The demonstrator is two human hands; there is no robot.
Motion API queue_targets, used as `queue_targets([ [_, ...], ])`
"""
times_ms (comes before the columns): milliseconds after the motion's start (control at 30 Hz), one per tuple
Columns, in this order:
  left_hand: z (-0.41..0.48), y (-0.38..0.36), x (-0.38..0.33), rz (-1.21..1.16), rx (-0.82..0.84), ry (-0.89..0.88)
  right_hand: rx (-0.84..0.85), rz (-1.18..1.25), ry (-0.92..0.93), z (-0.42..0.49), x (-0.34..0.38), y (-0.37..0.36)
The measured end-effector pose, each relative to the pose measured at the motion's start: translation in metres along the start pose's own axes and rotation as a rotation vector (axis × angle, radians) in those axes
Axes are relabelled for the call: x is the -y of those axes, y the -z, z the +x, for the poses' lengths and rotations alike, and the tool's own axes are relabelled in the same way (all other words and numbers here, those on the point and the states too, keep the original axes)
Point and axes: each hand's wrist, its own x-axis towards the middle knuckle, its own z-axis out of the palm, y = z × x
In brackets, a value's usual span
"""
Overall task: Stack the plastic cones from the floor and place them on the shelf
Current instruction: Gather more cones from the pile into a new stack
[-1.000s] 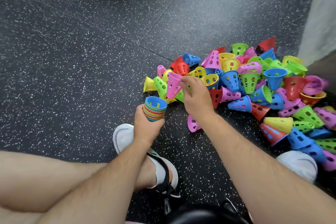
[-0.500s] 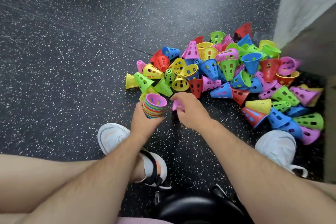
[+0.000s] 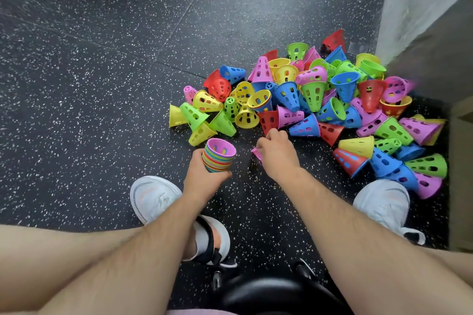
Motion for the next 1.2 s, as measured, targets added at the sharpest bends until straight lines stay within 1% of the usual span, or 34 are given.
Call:
queue_targets([
  [33, 0.0, -0.002, 0.0, -0.003, 0.004, 0.006, -0.028, 0.049, -0.017, -0.001, -0.004, 0.0],
  [67, 0.001, -0.004, 0.0, -0.009, 0.008, 0.01, -0.074, 0.156, -0.054, -0.002, -0.006, 0.002],
  [167, 0.002, -0.011, -0.003, -0.002, 0.021, 0.018, -0.259, 0.557, -0.145, 0.002, -0.007, 0.017],
  [233, 0.002, -0.015, -0.009, 0.002, 0.025, 0.026, -0.348, 0.667, -0.134, 0.005, -0.003, 0.031],
  [367, 0.004, -0.023, -0.028, -0.005, 0.012, 0.019, -0.419, 0.802, -0.055, 0.007, 0.01, 0.051],
  [500, 0.007, -0.022, -0.05, 0.041, -0.006, -0.038, -0.355, 0.862, 0.012, 0.003, 0.023, 0.059],
  [633, 0.009, -0.016, -0.071, 0.055, -0.012, -0.094, -0.276, 0.85, 0.048, 0.002, 0.027, 0.064],
  [733, 0.009, -0.013, -0.091, 0.035, 0.004, -0.123, -0.21, 0.906, 0.042, 0.007, 0.033, 0.069],
  [800, 0.015, -0.008, -0.099, 0.013, 0.003, -0.132, -0.221, 0.963, 0.035, 0.013, 0.038, 0.074],
  [867, 0.022, -0.001, -0.103, 0.047, 0.005, -0.133, -0.227, 0.994, 0.021, 0.019, 0.043, 0.078],
  [967, 0.032, 0.012, -0.094, 0.062, -0.049, -0.106, -0.188, 1.0, -0.004, 0.032, 0.049, 0.076],
  [1067, 0.031, 0.022, -0.073, 0.013, -0.128, -0.06, -0.159, 0.907, 0.014, 0.046, 0.059, 0.064],
  [1200, 0.024, 0.03, -0.04, -0.043, -0.208, 0.037, -0.123, 0.677, 0.076, 0.068, 0.078, 0.041],
])
